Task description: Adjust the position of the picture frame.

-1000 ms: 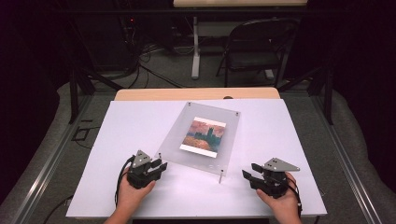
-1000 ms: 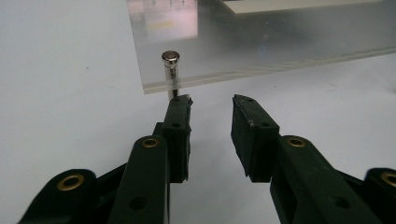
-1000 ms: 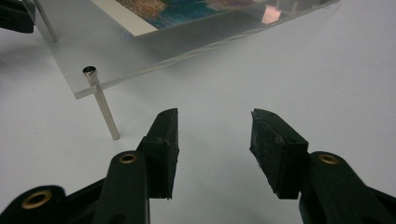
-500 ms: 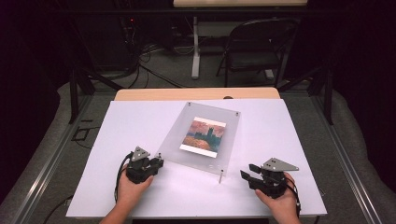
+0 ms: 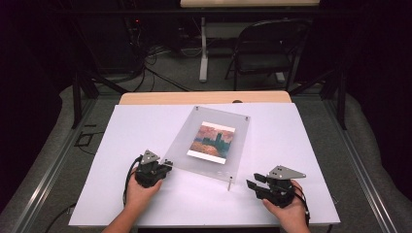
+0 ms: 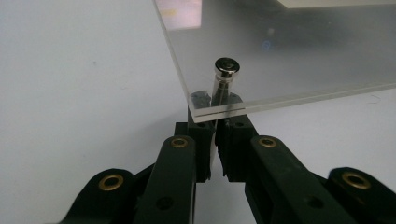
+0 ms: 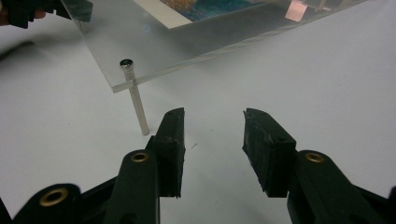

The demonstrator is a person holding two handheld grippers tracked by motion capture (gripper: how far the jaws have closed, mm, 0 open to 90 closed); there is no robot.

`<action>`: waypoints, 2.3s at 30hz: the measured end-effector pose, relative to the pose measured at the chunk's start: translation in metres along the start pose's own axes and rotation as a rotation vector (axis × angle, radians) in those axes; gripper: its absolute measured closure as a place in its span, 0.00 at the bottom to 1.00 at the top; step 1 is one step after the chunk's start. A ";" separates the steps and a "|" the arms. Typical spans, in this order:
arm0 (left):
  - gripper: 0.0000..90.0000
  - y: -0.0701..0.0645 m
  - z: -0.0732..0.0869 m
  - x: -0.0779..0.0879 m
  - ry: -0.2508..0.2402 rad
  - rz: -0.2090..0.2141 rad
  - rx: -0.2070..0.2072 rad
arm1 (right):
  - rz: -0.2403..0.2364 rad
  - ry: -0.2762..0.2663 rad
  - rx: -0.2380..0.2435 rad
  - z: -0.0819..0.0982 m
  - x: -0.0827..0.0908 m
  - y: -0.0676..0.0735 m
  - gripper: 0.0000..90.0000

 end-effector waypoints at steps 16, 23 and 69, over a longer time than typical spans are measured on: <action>0.94 -0.002 0.000 0.002 0.015 0.020 0.035 | -0.068 0.030 0.028 0.001 -0.013 0.020 0.71; 0.94 -0.011 0.000 0.006 0.031 0.040 0.029 | -0.120 0.061 0.041 0.003 -0.023 0.032 0.76; 0.94 -0.031 0.005 0.019 0.034 0.098 0.035 | -0.144 0.054 0.009 -0.001 -0.032 0.034 0.95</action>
Point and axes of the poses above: each handheld gripper's, and its own axes: x roughly backward along the jaws, z roughly out of its underside, y roughly to its left, the point moved 9 cm from there along -x, roughly forward along the jaws, and after that the axes turned 10 degrees about x, right-handed, at the moved point
